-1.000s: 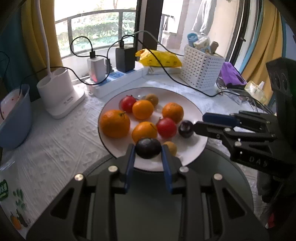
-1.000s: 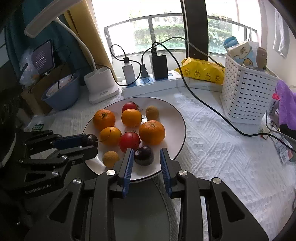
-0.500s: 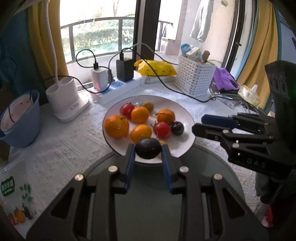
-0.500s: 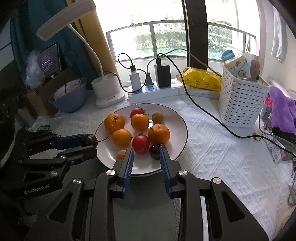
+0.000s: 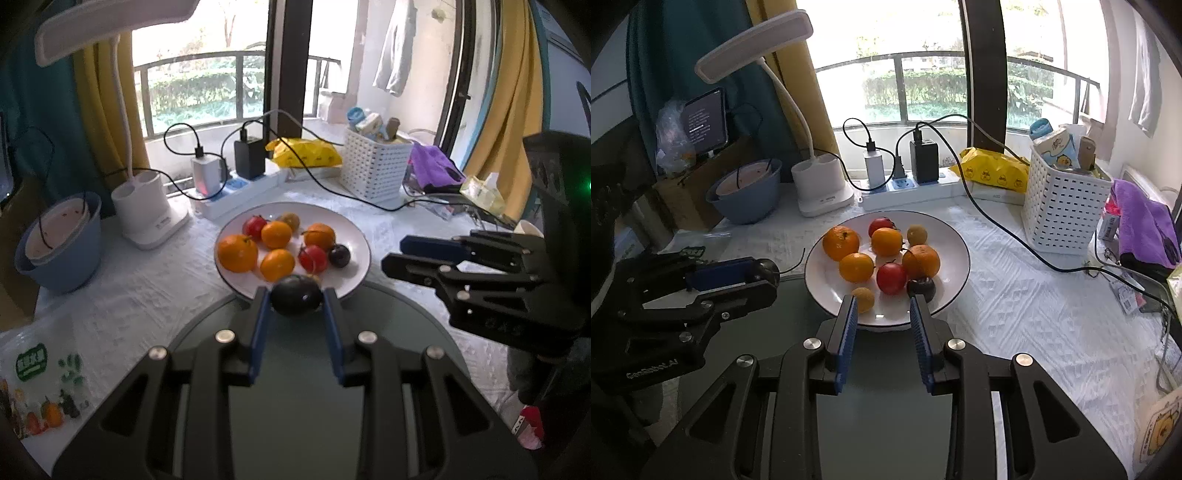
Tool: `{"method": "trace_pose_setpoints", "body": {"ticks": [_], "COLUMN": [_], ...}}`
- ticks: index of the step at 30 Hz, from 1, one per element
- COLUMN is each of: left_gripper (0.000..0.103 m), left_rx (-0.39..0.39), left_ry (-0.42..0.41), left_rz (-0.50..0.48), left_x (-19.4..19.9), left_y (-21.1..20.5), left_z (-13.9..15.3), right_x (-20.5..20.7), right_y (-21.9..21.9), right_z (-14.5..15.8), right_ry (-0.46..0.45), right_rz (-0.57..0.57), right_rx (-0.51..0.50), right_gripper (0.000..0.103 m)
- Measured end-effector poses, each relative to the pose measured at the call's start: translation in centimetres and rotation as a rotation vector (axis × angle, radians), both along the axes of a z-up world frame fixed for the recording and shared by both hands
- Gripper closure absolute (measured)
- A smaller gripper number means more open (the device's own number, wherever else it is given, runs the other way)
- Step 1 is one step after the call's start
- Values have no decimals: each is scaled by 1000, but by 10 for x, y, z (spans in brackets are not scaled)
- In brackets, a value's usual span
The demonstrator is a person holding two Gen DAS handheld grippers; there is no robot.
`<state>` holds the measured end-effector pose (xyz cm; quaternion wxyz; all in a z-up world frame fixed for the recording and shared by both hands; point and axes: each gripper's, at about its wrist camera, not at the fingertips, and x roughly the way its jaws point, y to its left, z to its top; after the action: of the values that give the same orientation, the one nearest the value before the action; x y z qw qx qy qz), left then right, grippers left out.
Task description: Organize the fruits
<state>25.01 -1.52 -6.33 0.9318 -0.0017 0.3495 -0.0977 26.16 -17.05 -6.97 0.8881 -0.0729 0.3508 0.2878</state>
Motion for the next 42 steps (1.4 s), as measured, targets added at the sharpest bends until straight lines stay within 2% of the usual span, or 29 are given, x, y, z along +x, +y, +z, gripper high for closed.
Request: {"method": "trace_pose_setpoints", "body": {"ticks": [16,27,36,42], "left_gripper": [71,70,68,68], "left_rx": [-3,-5,6,1], "left_ry": [-49,82,160,179], "left_rz": [0,59,65,24], "left_x": [-38,-39,-23,-18], "left_y": [8,28,30,24], "left_z": [9,-41,-65,-70], "right_x": [-39,-45,-32,-25], "right_y": [2,0,4,4], "right_z": [13,-8,-21,-29], "right_ry": [-41,10,45,65], "right_rz": [-1,-9,-8,-8], "right_rx": [-2,-20,-23,-21], "right_gripper": [72,72,72,72]}}
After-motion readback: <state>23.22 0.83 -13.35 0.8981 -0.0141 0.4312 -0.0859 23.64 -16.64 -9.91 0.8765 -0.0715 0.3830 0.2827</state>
